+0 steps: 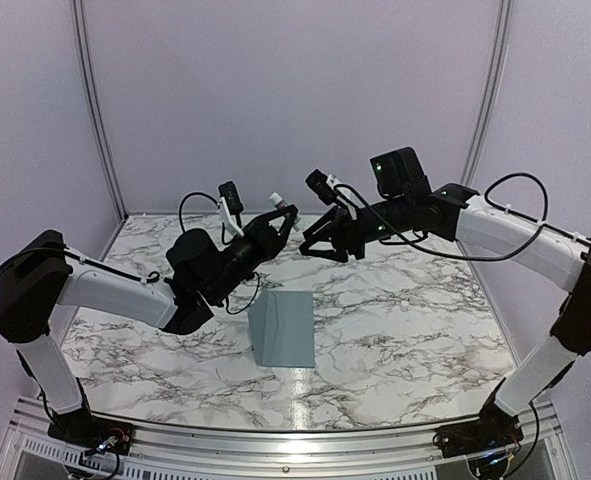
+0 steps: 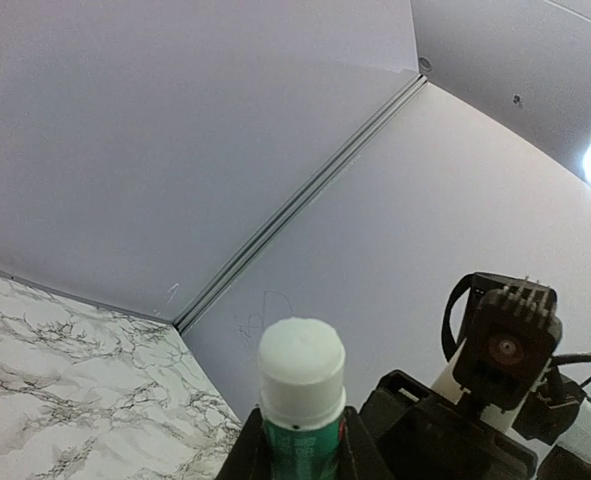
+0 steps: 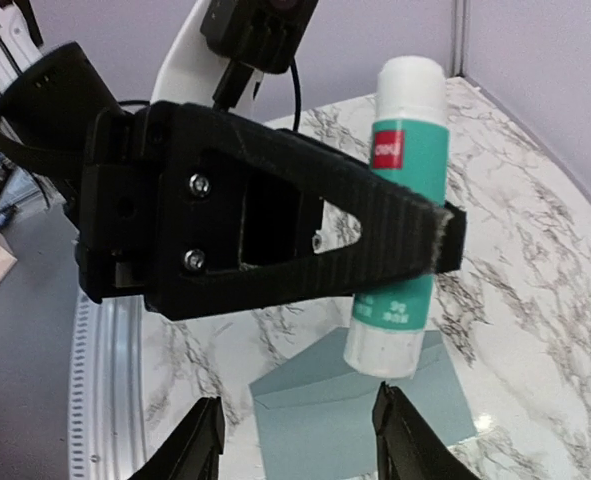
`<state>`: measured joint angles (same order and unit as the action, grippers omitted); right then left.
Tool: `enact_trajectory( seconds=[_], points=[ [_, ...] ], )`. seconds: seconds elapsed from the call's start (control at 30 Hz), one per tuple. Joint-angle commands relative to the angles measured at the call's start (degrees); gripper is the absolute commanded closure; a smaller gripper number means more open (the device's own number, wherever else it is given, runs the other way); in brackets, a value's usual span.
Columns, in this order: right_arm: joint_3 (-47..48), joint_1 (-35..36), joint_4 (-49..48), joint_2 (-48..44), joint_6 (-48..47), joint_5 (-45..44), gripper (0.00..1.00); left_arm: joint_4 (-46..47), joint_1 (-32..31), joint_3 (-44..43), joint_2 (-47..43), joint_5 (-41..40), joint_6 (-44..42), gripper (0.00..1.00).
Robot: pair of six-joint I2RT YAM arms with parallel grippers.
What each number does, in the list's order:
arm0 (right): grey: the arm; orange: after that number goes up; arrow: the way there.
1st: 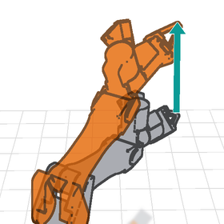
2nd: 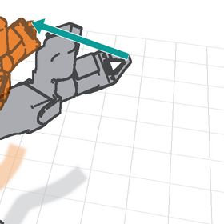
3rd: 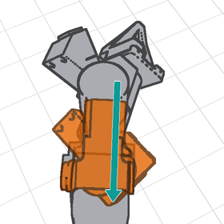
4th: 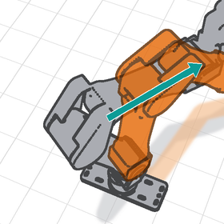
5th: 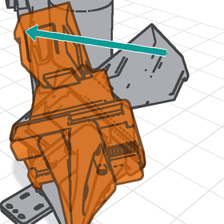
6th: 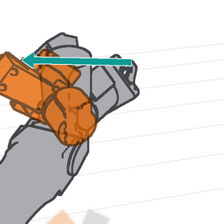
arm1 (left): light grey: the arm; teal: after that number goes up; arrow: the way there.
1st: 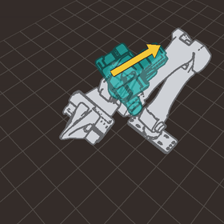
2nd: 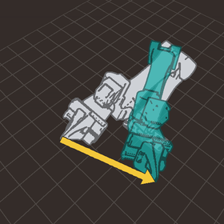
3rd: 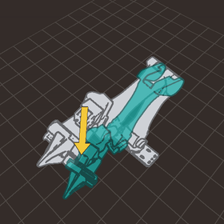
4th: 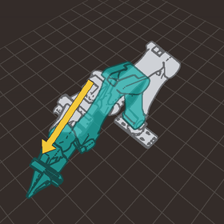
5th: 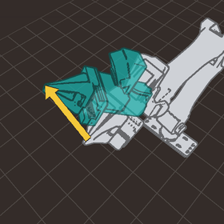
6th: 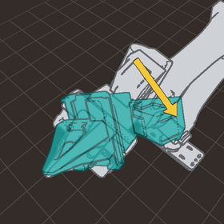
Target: Place the letter into the envelope and seal it
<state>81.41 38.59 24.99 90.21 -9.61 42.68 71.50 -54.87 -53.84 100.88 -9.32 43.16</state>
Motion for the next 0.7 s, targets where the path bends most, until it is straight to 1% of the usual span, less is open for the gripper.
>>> enact_trajectory(
  seconds=[0.0, 0.1, 0.33, 0.67],
  points=[
    [4.6, 4.4, 5.2, -0.3, -8.0, -18.9, 0.53, 0.1, 0.3, -0.4, -0.2, -1.1, -0.2, 1.00],
    [6.5, 5.3, 5.4, 0.7, -7.9, -21.8, 0.54, 0.1, 0.2, -0.5, -0.2, -0.9, 0.0, 1.00],
    [10.0, 7.3, 5.4, 2.9, -8.0, -24.2, 0.58, 0.1, 0.3, 0.1, -0.5, -0.9, 0.2, 1.00],
    [11.0, 7.7, 5.7, 4.0, -7.2, -26.9, 0.64, 0.3, 0.3, 0.7, -0.8, -1.6, -0.1, 1.00]
  ],
)
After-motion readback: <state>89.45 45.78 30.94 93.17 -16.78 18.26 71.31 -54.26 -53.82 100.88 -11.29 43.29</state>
